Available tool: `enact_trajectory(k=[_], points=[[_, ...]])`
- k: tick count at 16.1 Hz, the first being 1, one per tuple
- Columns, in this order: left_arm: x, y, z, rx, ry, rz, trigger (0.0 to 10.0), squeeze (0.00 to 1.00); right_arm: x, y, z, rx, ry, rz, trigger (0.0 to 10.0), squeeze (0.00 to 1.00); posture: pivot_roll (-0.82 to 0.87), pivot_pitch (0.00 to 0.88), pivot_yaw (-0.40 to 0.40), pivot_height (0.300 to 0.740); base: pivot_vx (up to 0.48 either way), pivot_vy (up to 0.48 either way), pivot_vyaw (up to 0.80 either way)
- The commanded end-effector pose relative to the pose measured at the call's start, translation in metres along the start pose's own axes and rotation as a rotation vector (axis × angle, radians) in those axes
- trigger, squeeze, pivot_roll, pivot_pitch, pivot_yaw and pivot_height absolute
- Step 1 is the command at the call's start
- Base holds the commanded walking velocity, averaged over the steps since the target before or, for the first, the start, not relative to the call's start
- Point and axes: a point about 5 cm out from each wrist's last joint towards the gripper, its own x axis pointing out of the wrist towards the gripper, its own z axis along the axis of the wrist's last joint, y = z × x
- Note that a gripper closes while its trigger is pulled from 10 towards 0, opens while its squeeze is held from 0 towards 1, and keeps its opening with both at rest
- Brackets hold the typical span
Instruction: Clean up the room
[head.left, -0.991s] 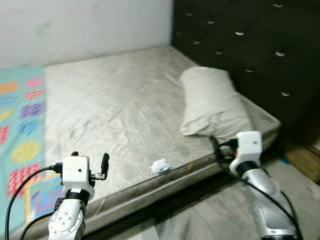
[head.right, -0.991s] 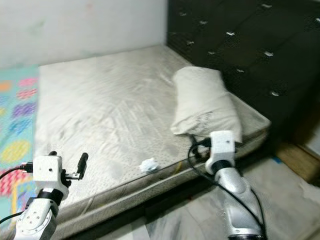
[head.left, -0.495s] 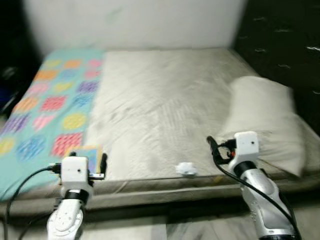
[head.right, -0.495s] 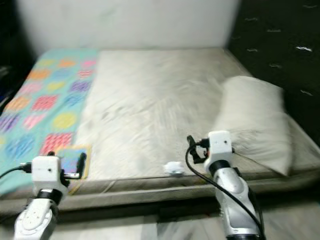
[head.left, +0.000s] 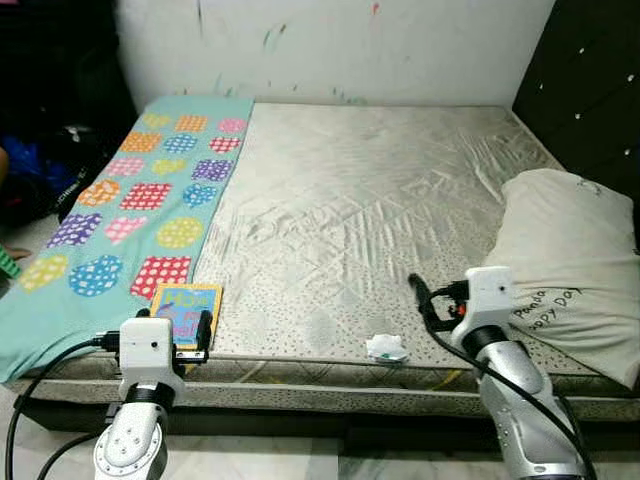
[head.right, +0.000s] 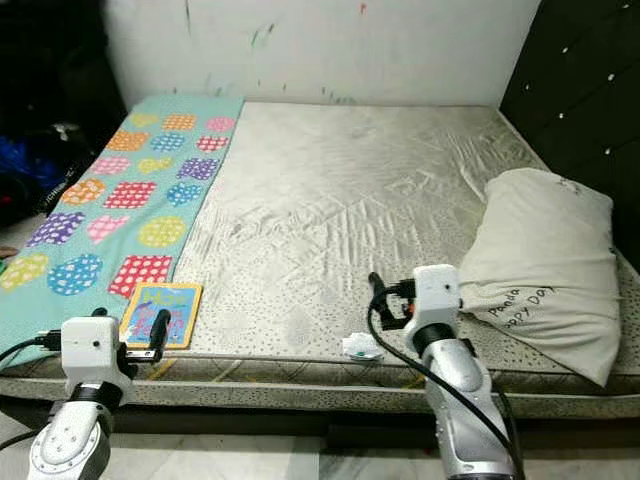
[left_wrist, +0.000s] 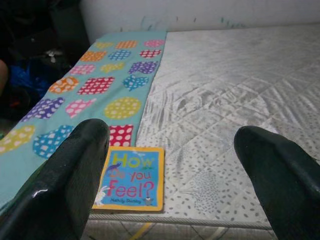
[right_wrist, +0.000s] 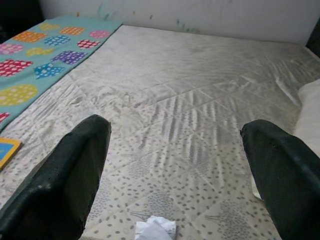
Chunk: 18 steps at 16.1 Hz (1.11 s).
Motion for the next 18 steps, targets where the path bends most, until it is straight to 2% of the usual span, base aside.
enact_trajectory(k=[1, 5, 7, 10, 11, 12, 15, 18], points=[[0.001, 0.001, 0.002, 0.012, -0.005, -0.004, 10.0, 0.00, 0.002, 0.000, 0.008, -0.023, -0.033, 0.000, 10.0, 0.00, -0.01, 0.000, -0.049, 0.740, 0.000, 0.000, 0.54], [0.001, -0.001, 0.002, 0.013, -0.005, -0.014, 10.0, 0.00, 0.001, 0.000, 0.006, -0.014, -0.029, -0.013, 10.0, 0.00, -0.01, 0.000, -0.046, 0.740, 0.000, 0.000, 0.80], [0.000, -0.001, 0.002, 0.013, -0.005, -0.013, 10.0, 0.00, -0.001, -0.005, 0.007, 0.010, -0.042, -0.054, 10.0, 0.00, -0.02, 0.000, -0.035, 0.740, 0.000, 0.000, 0.00], [-0.001, 0.003, 0.002, 0.000, -0.004, 0.024, 10.0, 0.00, -0.007, -0.019, 0.003, 0.004, -0.034, -0.179, 10.0, 0.00, -0.02, 0.000, -0.028, 0.740, 0.000, 0.000, 0.00], [0.002, 0.011, 0.002, -0.052, 0.000, 0.100, 10.0, 0.00, -0.009, -0.028, -0.007, 0.005, 0.010, -0.260, 10.0, 0.00, -0.01, 0.000, -0.027, 0.740, 0.000, 0.000, 0.00], [0.003, 0.013, 0.003, -0.070, 0.002, 0.125, 10.0, 0.00, -0.008, -0.031, -0.007, 0.000, 0.012, -0.278, 10.0, 0.00, -0.01, 0.000, -0.028, 0.740, 0.000, 0.000, 0.00], [0.004, 0.013, 0.002, -0.090, 0.003, 0.134, 10.0, 0.00, -0.001, -0.033, -0.002, -0.042, -0.038, -0.268, 10.0, 0.00, 0.00, 0.000, -0.039, 0.740, 0.000, 0.000, 0.00], [0.005, 0.012, 0.001, -0.111, 0.005, 0.124, 10.0, 0.00, 0.005, -0.027, 0.002, -0.043, -0.052, -0.221, 10.0, 0.00, 0.00, 0.000, -0.047, 0.740, 0.000, 0.000, 0.00]])
